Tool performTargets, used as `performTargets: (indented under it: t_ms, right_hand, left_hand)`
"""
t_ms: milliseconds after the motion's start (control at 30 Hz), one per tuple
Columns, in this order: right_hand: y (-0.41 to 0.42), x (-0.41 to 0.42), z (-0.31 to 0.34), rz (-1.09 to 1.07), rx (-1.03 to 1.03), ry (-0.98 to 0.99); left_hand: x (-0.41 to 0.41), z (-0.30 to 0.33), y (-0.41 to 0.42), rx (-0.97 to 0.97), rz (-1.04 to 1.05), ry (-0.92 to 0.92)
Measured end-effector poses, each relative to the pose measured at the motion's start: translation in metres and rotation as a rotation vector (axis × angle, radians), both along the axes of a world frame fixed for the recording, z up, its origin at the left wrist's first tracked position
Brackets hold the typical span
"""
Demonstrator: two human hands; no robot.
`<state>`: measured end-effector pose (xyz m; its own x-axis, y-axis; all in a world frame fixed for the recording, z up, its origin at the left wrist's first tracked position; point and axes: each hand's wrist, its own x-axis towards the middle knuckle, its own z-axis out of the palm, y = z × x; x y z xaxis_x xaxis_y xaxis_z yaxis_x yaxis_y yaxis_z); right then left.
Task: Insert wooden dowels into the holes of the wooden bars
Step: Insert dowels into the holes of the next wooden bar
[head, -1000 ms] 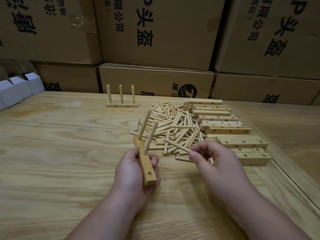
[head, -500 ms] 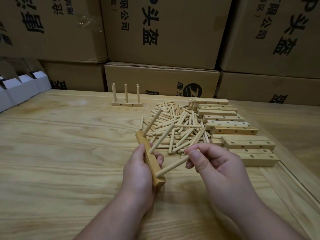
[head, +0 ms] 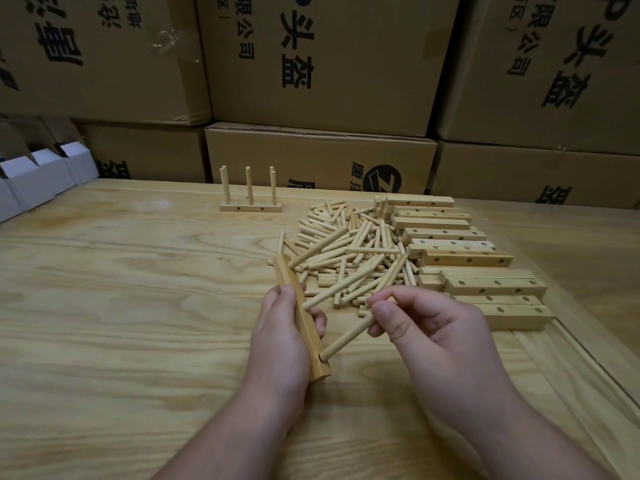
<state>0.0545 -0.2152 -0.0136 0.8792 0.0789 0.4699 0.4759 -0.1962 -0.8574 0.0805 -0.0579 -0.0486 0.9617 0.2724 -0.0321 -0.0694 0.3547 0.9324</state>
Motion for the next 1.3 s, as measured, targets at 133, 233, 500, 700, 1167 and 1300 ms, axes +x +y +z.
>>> performTargets:
  t_ms: [133,233,500,700,1167,1300]
  right_hand:
    - [0.0,-0.002,0.001,0.021,0.007,0.0]
    - [0.001,-0.003,0.001,0.03,0.004,0.012]
    - [0.005,0.0,-0.003,0.077,0.072,0.148]
    - [0.012,0.0,-0.016,0.045,-0.113,0.275]
    - [0.011,0.013,-0.025,-0.044,0.012,0.284]
    - [0.011,0.016,-0.025,-0.064,0.13,0.289]
  left_hand:
    - [0.0,-0.001,0.001,0.056,0.02,0.0]
    - [0.0,-0.002,0.002,0.068,0.039,0.007]
    - [0.001,0.0,0.003,-0.062,0.076,0.005]
    - [0.003,0.005,0.011,-0.144,0.109,-0.045]
    - [-0.004,0.013,0.018,-0.186,-0.141,-0.068]
    - [-0.004,0.008,0.027,-0.14,-0.194,-0.029]
